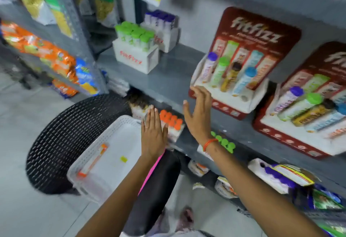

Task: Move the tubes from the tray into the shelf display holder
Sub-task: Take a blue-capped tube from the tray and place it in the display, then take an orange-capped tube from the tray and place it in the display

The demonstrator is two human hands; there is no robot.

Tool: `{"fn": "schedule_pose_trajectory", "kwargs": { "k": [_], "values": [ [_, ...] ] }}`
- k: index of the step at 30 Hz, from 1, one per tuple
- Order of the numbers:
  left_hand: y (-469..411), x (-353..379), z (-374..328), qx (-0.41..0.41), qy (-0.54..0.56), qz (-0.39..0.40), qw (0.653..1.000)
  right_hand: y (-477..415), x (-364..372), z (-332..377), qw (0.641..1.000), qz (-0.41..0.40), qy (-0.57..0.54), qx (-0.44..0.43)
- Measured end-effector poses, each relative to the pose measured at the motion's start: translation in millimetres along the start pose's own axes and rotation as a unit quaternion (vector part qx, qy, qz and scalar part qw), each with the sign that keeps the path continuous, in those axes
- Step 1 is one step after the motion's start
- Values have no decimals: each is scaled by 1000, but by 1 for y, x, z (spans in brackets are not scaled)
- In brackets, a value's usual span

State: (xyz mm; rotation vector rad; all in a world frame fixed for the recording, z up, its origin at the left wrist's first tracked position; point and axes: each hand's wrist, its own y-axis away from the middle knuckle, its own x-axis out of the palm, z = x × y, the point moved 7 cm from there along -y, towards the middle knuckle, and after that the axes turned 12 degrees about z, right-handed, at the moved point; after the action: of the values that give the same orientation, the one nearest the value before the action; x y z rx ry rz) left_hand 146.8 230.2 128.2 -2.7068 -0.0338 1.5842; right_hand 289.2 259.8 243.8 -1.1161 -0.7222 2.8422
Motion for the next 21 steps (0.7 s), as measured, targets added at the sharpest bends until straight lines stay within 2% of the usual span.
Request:
{"fn": "schedule_pose_trajectory", "kwargs": {
  "k": [3, 5, 7, 9, 10, 11, 16, 21],
  "values": [
    [51, -4, 69, -110, 12, -15, 994, 25, 90, 9, 994, 105, -17, 5],
    [91, -3, 117, -166, 26, -14, 986, 45, 155, 20, 978, 207, -25, 7],
    [127, 1, 158, -219, 25, -5, 975, 71, 213, 26, 943, 334, -3, 3],
    [186, 11, 229, -330, 47, -23, 943, 117, 308, 53, 873, 486, 10, -45],
    [195, 13, 242, -341, 41, -17, 939, 128, 326, 55, 848, 526, 28, -58],
    [204, 16, 254, -351, 36, -11, 935, 135, 345, 58, 828, 553, 51, -77],
    [185, 38, 252, -302, 22, 67, 951, 136, 392, 59, 762, 606, 160, -161],
    [195, 53, 268, -322, 2, 76, 944, 166, 443, 93, 683, 627, 220, -305]
  ]
}}
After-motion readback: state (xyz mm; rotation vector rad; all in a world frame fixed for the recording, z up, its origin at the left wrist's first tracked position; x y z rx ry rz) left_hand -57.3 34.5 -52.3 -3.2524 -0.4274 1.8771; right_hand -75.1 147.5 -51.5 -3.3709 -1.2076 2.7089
